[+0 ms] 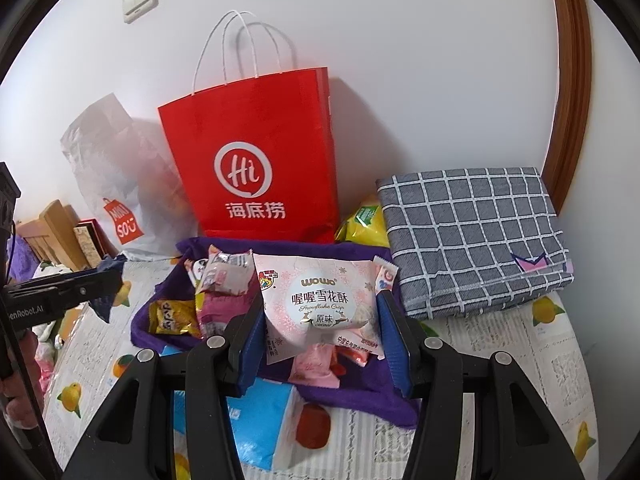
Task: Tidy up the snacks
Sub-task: 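Carry the pink packet and dark blue packet with both grippers over the purple towel, then lower the pink packet and dark blue packet onto the towel, open both grippers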
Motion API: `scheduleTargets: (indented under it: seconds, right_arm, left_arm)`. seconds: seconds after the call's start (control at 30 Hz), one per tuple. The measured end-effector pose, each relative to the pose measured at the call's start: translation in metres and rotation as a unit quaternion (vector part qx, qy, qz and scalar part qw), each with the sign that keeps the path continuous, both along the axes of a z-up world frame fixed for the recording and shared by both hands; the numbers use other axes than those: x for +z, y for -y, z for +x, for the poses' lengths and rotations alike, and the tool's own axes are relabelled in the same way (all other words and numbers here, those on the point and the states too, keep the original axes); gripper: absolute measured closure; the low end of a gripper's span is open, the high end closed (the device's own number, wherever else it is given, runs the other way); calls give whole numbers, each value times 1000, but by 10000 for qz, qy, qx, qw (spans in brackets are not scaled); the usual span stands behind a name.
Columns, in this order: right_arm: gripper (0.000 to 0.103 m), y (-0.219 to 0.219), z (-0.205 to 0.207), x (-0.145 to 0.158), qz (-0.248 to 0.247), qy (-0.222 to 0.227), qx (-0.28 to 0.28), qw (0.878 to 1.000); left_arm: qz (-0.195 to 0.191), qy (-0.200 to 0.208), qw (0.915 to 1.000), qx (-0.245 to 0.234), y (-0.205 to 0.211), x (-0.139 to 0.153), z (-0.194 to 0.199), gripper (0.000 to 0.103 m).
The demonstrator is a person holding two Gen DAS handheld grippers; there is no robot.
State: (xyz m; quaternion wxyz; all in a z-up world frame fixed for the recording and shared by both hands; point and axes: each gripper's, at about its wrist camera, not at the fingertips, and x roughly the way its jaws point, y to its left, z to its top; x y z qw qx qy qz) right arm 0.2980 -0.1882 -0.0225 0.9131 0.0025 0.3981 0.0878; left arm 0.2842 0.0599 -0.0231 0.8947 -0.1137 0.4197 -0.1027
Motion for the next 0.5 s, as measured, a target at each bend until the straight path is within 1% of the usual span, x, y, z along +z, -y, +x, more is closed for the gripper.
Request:
scheduleTargets:
  seconds: [0.5]
  right_arm:
    - [51, 10, 30, -19, -59, -153, -136, 9998]
  left_arm:
    - [-74, -94, 9995, 287, -31, -14, 23, 65]
